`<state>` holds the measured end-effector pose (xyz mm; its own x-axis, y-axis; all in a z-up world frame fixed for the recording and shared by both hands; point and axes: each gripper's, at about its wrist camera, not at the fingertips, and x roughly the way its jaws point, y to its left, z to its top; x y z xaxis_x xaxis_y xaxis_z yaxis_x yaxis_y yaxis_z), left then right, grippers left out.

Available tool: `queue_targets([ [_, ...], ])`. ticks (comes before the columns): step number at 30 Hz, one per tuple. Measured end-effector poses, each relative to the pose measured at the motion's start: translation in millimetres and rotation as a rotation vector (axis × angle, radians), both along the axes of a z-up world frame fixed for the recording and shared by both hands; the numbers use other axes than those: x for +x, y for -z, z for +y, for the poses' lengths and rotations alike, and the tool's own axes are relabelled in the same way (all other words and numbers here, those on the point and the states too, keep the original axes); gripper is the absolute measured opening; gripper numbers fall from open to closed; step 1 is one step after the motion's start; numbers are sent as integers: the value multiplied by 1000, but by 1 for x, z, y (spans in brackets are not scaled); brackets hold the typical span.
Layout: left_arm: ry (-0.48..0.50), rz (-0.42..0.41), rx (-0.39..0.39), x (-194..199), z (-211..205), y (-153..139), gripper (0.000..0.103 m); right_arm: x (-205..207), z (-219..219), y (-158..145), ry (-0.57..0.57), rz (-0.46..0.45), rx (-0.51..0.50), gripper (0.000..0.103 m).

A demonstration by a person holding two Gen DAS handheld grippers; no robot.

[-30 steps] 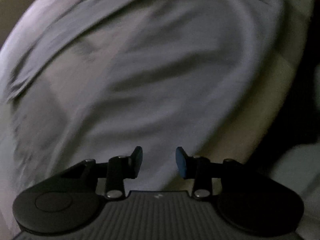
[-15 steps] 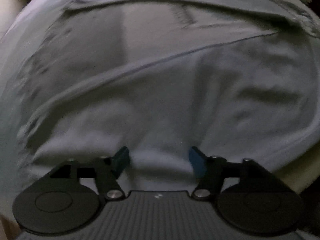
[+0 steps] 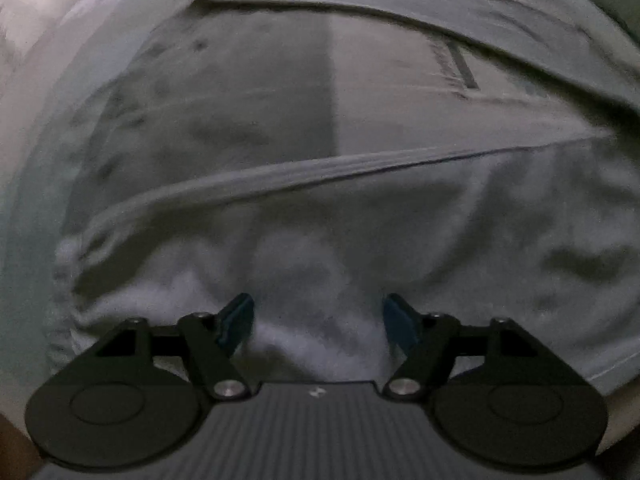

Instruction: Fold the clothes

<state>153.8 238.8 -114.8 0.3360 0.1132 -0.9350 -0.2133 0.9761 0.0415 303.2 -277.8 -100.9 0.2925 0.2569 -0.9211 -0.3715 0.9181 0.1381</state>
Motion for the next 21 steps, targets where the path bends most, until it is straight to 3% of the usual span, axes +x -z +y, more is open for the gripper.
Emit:
queue_targets([
  [3, 12, 8, 18, -5, -2, -11, 70, 7, 2, -12, 3, -8, 10, 72],
  [9, 123, -53, -2, 22, -31, -27, 70, 63, 9, -43, -19, -208, -2, 73],
  [12, 174, -89, -23, 40, -48, -32, 70, 106, 7, -46, 3, -263, 12, 72],
  [14, 200, -115, -39, 51, -60, -37, 70, 135, 11, -41, -6, -264, 7, 55],
  [15, 215, -120, -43, 56, -66, -38, 70, 149, 13, -37, -13, -261, 4, 42],
  [21, 279, -125, -76, 81, -93, -37, 70, 210, 29, -17, -60, -245, -1, 39],
])
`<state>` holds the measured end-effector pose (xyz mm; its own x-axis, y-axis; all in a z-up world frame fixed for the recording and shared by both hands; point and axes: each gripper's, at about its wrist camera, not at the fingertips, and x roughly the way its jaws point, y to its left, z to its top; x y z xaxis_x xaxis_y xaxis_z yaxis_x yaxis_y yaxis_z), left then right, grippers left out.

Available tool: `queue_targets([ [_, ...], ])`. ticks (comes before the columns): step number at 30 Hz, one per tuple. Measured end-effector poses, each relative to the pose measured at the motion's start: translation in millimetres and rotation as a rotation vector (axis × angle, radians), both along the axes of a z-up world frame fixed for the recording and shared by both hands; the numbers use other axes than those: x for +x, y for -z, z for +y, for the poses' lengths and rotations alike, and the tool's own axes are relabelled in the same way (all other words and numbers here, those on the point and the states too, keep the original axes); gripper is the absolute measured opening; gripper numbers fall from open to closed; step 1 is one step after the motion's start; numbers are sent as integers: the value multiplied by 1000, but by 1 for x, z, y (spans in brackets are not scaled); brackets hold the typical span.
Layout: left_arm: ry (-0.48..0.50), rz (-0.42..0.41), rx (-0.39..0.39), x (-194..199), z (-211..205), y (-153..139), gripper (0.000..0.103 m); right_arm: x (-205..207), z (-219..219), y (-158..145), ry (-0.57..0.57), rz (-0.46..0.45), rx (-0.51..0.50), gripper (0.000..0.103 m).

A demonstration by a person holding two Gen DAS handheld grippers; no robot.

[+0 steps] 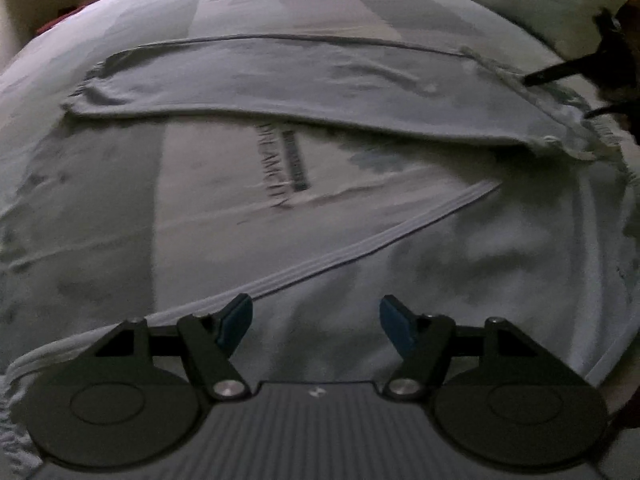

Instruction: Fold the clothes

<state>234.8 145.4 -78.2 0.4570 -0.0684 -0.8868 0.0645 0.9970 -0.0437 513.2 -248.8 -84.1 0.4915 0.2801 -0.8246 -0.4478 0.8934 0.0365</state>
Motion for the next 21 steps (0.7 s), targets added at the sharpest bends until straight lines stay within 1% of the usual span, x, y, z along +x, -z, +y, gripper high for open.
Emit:
queue_targets([
  [5, 19, 15, -9, 10, -14, 6, 70, 13, 17, 18, -76, 4, -69, 38],
  [6, 18, 19, -12, 11, -15, 7, 70, 13, 18, 19, -89, 4, -74, 30],
  [7, 17, 21, -14, 12, -16, 7, 70, 11, 19, 17, -102, 7, -78, 8],
  [8, 18, 23, -16, 13, -17, 7, 70, 10, 19, 16, -115, 13, -83, 5],
  [13, 25, 39, -20, 14, -19, 8, 70, -19, 15, -11, -197, 58, 9, 5],
  [15, 30, 47, -21, 14, -20, 8, 70, -40, 12, -22, -236, 103, 55, 5],
  [18, 35, 57, -23, 12, -21, 10, 70, -76, 9, -31, -292, 185, 106, 5],
  [21, 51, 64, -22, 7, -25, 13, 70, -116, 12, -31, -374, 251, 100, 6],
])
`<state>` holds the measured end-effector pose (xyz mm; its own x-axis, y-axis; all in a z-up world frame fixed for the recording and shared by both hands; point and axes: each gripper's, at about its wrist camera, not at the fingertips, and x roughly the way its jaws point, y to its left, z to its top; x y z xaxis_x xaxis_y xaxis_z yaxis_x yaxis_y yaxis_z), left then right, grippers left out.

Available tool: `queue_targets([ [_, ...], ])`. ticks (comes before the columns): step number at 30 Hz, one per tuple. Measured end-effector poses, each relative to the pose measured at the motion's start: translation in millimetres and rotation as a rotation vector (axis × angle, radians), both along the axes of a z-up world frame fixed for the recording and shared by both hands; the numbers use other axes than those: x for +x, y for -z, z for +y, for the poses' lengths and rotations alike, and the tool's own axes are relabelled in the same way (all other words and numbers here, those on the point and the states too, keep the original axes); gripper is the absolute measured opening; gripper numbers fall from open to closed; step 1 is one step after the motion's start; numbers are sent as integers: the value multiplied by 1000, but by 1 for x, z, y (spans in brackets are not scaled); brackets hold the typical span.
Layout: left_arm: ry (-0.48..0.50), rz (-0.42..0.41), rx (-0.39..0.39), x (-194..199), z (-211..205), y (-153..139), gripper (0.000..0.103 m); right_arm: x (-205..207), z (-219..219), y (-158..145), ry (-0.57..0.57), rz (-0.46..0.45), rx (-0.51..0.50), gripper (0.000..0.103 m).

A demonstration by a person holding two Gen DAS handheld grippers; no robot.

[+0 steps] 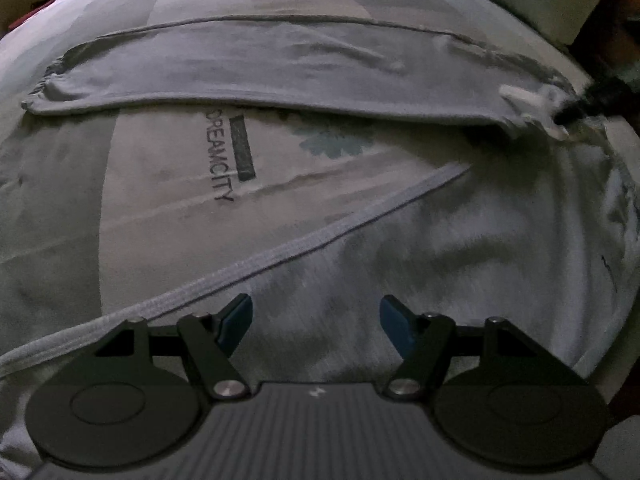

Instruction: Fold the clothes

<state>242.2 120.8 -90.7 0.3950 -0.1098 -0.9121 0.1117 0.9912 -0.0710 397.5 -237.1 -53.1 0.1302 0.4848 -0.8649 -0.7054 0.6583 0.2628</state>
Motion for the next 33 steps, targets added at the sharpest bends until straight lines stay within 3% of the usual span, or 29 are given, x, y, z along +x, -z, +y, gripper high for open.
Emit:
queue_targets([
  [7, 59, 37, -4, -11, -10, 7, 71, -85, 23, 31, -258, 4, -187, 19],
  [11, 71, 30, -11, -16, -14, 6, 71, -85, 21, 27, -133, -11, -162, 35],
  [13, 76, 27, -16, -17, -16, 5, 71, -75, 16, 26, -15, -17, -128, 47],
  [17, 72, 16, -23, -19, -18, 4, 71, -56, 21, 37, 138, 30, -39, 47],
  [22, 40, 5, -9, -26, -15, 3, 72, -75, 57, 35, 23, 43, 38, 47],
  [24, 22, 4, 4, -30, -10, 3, 72, -88, 66, 27, -18, 5, 44, 47],
  [27, 2, -1, 30, -36, -3, 4, 72, -102, 67, 18, -5, -18, 35, 47],
  [33, -45, -4, 80, -50, 19, 16, 72, -119, 84, 22, 29, 37, 31, 48],
])
